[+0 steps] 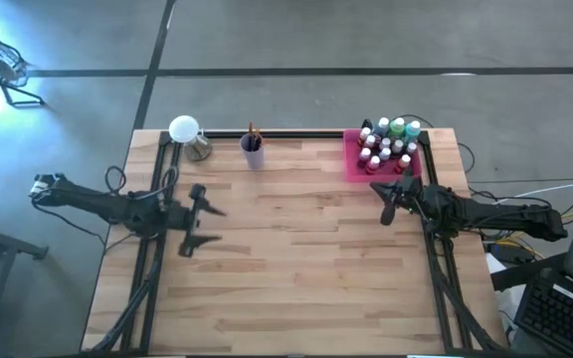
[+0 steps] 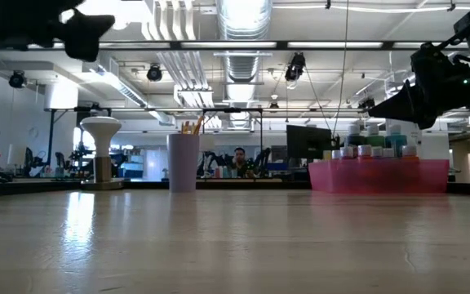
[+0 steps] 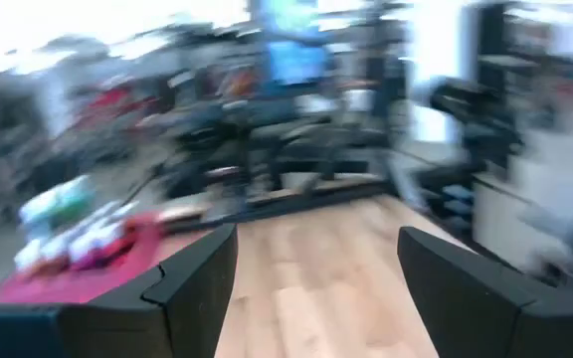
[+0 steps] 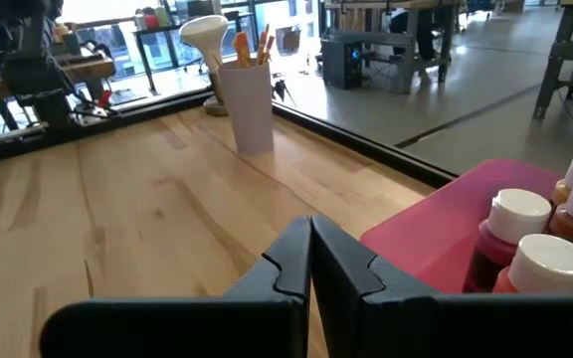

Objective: Pick & Place Paint Supplies
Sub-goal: Return to Home Position

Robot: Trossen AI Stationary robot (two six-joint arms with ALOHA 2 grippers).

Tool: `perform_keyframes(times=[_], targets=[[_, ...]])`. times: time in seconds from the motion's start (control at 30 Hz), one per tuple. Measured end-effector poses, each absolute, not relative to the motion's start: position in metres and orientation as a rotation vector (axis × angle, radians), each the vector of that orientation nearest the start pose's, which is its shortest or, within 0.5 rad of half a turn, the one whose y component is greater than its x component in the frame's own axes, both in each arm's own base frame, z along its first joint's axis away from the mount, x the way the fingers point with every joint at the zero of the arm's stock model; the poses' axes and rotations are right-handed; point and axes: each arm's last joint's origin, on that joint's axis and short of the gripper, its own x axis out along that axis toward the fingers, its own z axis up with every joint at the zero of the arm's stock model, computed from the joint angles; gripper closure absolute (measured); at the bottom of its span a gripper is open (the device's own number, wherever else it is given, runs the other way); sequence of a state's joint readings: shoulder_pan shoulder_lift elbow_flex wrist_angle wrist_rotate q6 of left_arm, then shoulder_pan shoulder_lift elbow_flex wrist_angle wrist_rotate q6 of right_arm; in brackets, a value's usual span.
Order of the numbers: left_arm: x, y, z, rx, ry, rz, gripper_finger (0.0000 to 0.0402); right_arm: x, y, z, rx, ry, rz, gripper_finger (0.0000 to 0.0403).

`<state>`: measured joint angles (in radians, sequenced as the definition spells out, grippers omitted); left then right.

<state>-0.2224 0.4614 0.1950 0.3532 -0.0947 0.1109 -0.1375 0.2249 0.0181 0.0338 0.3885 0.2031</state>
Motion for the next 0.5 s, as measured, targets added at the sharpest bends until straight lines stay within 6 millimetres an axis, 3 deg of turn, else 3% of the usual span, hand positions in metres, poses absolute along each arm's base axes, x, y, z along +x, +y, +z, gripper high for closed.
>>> perform_keyframes(times=[0.1,0.3,0.5], targets=[[0.120,-0.025,0.206,0.195,-0.117,-0.180,0.0119,0.105,-0.026,0.155,0.176,0.120,-0.540,0.0394],[0.110,-0.015,0.179,0.142,-0.114,-0.090,0.0119,0.105,-0.026,0.154,0.176,0.120,-0.540,0.0394],[0.104,-0.011,0.166,0.158,0.018,-0.072,0.0119,0.105,-0.026,0.155,0.175,0.120,-0.540,0.0394]])
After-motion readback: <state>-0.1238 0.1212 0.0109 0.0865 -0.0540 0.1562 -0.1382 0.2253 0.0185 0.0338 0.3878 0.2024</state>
